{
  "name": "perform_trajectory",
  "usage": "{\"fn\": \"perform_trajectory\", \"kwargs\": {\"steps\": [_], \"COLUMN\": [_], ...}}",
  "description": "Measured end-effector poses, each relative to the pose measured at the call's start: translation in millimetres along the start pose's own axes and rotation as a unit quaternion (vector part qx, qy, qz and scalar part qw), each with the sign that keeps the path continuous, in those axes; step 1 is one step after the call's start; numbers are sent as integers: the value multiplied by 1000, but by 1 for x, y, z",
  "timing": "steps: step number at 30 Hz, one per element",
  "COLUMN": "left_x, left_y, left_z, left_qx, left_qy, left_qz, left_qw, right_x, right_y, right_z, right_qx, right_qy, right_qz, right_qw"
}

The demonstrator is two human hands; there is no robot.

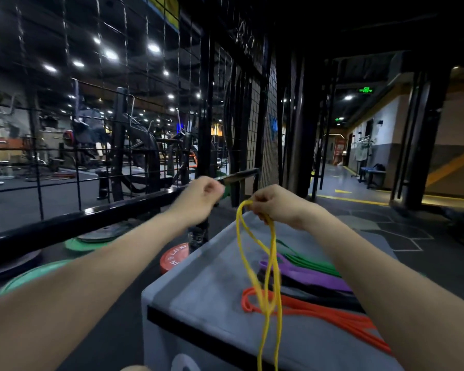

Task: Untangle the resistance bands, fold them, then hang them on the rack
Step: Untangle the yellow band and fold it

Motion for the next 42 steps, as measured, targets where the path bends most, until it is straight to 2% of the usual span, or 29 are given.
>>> {"fn": "perform_trajectory", "kwargs": {"steps": [2,4,7,9,18,22,28,31,34,36,37,39,42], "left_x": [-14,-8,0,0,12,37,78,87,84,79,75,56,16], "left_y": [-31,-50,-68,-72,-32,-1,29,17,-9,-22,-27,-38,-64], "left_z": [-8,-15,-26,-29,-1,4,-12,-25,-38,-43,-43,-39,-31], "left_qx": [67,110,164,169,-33,-128,-210,-141,52,168,186,170,148], "left_qy": [-15,9,79,90,128,189,245,245,197,138,113,80,51], "left_qz": [-38,-80,-192,-183,-202,-214,-232,-180,-41,84,104,59,-106], "left_qw": [997,991,964,964,970,950,918,942,978,972,970,980,982], "right_x": [2,0,-11,-20,-28,-43,-84,-90,-86,-80,-76,-65,-48], "right_y": [-7,-8,-4,-4,-22,-24,-17,-4,7,11,12,10,2], "right_z": [0,-3,-7,-7,-3,-10,-21,-25,-27,-27,-27,-27,-27], "right_qx": [2,7,9,15,53,58,38,0,-28,-32,-29,-19,1], "right_qy": [5,2,-10,-17,10,3,-40,-39,-29,-21,-14,4,27], "right_qz": [-14,-22,-25,-11,158,158,95,105,96,103,104,96,78], "right_qw": [1000,1000,1000,1000,986,986,994,994,995,994,994,995,997]}}
Point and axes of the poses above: each hand's wrist, its own z-axis towards the middle knuckle, its own y-axis out of the back of the hand, x = y × z, the point moved 7 cm from there along z, towards the middle knuckle, and after that the axes turned 10 degrees about -y, right-handed, at the moved point
